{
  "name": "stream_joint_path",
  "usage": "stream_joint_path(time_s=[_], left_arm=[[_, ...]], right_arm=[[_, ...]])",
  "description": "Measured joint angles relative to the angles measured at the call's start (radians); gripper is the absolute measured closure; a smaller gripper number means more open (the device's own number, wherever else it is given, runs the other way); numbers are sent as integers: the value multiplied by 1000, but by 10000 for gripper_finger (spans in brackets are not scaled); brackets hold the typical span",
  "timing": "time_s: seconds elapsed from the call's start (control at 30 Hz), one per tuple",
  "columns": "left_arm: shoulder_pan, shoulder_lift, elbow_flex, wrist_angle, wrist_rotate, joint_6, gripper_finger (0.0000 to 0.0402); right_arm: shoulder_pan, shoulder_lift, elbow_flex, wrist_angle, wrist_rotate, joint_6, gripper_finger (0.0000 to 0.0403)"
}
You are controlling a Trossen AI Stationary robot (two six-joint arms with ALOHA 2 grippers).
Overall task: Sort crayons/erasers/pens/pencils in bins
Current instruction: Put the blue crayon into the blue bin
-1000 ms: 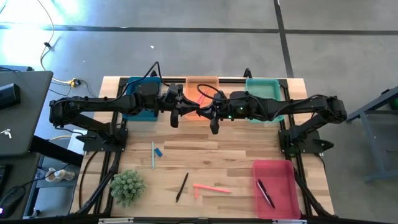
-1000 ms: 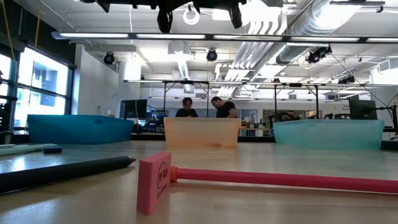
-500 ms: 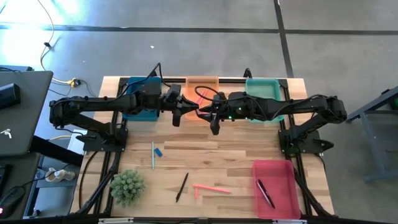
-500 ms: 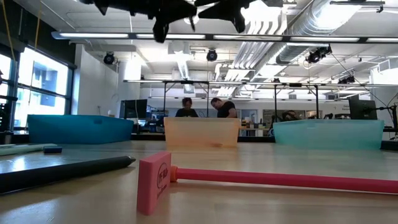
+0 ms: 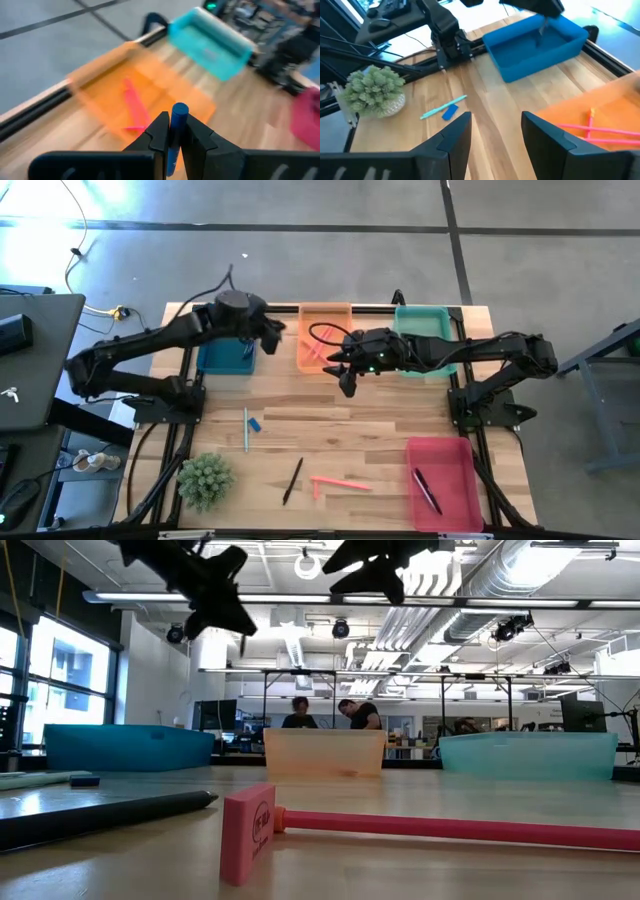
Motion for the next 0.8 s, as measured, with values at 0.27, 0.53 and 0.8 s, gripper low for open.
stream_joint_path(time_s=[0.27, 0.53, 0.8], left_arm=[[93, -108, 0, -227, -204, 7, 377], [134, -118, 0, -482, -300, -40, 379], [135, -34, 0, -629, -357, -105, 379]], right_arm=[[-30, 0, 0, -52, 0, 1, 237], [-49, 0, 0, -52, -1, 1, 237], [-56, 0, 0, -53, 0, -3, 237]])
